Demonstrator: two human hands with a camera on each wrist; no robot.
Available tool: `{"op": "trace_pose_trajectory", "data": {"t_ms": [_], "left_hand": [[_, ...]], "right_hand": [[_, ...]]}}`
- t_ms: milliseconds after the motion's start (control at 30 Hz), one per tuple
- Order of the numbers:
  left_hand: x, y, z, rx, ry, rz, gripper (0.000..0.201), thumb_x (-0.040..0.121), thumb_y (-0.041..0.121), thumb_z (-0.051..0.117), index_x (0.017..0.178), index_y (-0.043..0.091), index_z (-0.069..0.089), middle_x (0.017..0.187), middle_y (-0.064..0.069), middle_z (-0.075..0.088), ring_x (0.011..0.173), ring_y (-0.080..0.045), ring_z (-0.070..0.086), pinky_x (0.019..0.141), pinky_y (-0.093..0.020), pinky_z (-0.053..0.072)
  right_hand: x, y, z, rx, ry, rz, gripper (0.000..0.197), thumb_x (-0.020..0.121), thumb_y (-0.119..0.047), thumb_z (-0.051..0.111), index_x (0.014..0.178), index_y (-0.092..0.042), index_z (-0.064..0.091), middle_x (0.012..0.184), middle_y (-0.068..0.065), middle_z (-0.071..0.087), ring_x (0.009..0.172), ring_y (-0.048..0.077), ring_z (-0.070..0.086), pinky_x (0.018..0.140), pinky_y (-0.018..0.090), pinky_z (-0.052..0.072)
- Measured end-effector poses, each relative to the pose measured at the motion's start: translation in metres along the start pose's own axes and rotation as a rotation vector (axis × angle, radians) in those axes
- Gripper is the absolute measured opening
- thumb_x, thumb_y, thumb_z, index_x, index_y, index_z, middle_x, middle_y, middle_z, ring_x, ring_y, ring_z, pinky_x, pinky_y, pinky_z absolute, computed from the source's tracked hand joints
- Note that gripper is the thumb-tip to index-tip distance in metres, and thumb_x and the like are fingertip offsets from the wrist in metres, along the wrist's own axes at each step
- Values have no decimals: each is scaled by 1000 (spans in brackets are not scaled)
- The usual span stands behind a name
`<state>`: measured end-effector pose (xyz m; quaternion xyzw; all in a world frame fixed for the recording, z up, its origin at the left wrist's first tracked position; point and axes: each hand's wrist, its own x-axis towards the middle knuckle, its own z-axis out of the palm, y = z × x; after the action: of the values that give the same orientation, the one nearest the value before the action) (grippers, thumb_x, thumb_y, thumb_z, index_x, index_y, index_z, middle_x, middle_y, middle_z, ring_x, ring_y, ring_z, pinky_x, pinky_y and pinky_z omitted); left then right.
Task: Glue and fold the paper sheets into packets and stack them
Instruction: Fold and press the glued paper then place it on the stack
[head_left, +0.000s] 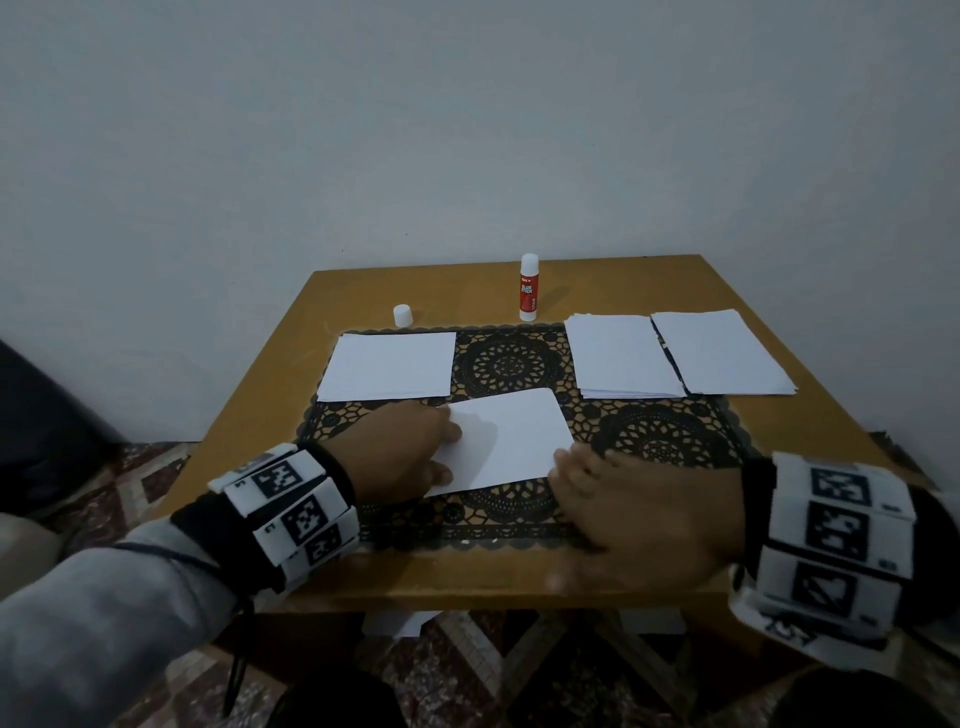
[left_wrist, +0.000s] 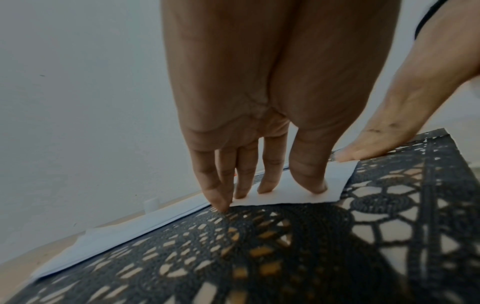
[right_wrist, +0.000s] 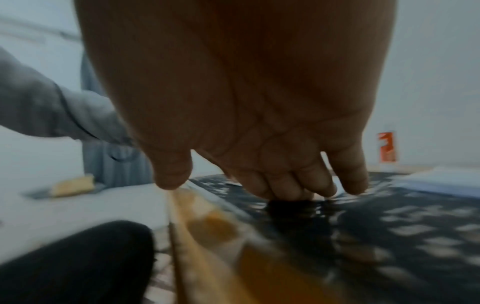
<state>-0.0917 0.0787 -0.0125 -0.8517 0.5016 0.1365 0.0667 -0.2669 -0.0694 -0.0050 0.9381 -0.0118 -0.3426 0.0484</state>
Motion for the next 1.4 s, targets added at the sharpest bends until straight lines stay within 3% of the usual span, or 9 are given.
{"op": "trace_pose_trajectory", "data": {"t_ms": [200, 333, 500, 800, 933, 1133, 1200, 1300, 1400], "left_hand": [[1, 0, 0, 31, -7, 12, 57, 93, 35, 57, 144, 20, 39, 155, -5, 29, 138, -23, 34, 113, -33, 28], [2, -3, 1, 27, 3, 12, 57, 91, 37, 57, 143, 22, 40, 154, -2, 30, 137, -22, 35, 112, -32, 27], [2, -4, 1, 30, 17, 16, 56, 90, 40, 58, 142, 23, 43, 150, -2, 38, 131, -21, 42, 108, -32, 32], [0, -5, -1, 37, 17, 26, 56, 90, 42, 57, 141, 23, 43, 150, -2, 39, 131, -21, 42, 108, -31, 31], [0, -7, 0, 49, 10, 27, 57, 91, 43, 56, 142, 22, 42, 149, -2, 40, 129, -21, 44, 107, -31, 34], [0, 30, -7, -31, -143, 151, 40, 100, 27, 40, 136, 11, 45, 139, -12, 49, 122, -27, 49, 105, -38, 38], [11, 32, -7, -24, -156, 123, 44, 101, 24, 37, 141, 6, 37, 145, -17, 40, 126, -29, 44, 108, -37, 35], [19, 30, -4, 26, -166, 47, 61, 103, 30, 31, 150, 1, 7, 158, -19, 1, 146, -29, 9, 117, -40, 16], [13, 42, 0, -1, -237, 123, 65, 103, 33, 30, 151, 4, -2, 158, -16, -8, 147, -26, -1, 119, -36, 10]], "right_hand": [[23, 6, -22, 58, 68, 88, 101, 88, -74, 19, 150, 0, -11, 158, 19, -17, 147, 32, -11, 121, 44, 4], [29, -16, -28, 23, 15, -50, 101, 88, -73, 25, 151, -2, -11, 158, 15, -18, 147, 29, -13, 121, 43, 5], [54, 4, -53, 128, 106, 80, 99, 89, -72, 25, 152, 0, -2, 160, 17, -10, 149, 29, -1, 119, 48, 16], [66, 6, -57, 133, 152, 67, 96, 91, -68, 27, 152, -1, -5, 160, 14, -12, 149, 27, -5, 120, 44, 14], [58, -10, -44, 48, 117, -41, 95, 91, -67, 32, 152, -3, -4, 161, 13, -10, 149, 26, -4, 119, 40, 13], [58, 15, -41, 72, 206, 40, 75, 100, -45, 37, 151, 0, 5, 160, 17, -1, 148, 30, 5, 118, 44, 20], [57, 15, -36, 36, 225, 52, 68, 101, -36, 39, 150, 1, 9, 159, 19, 6, 146, 32, 12, 115, 44, 25], [49, 16, -28, -1, 216, 47, 64, 103, -32, 37, 151, -2, 9, 159, 18, 5, 146, 31, 13, 116, 44, 25], [47, 22, -24, -16, 268, 23, 60, 103, -29, 36, 151, -5, 11, 159, 17, 10, 144, 31, 18, 114, 44, 27]]}}
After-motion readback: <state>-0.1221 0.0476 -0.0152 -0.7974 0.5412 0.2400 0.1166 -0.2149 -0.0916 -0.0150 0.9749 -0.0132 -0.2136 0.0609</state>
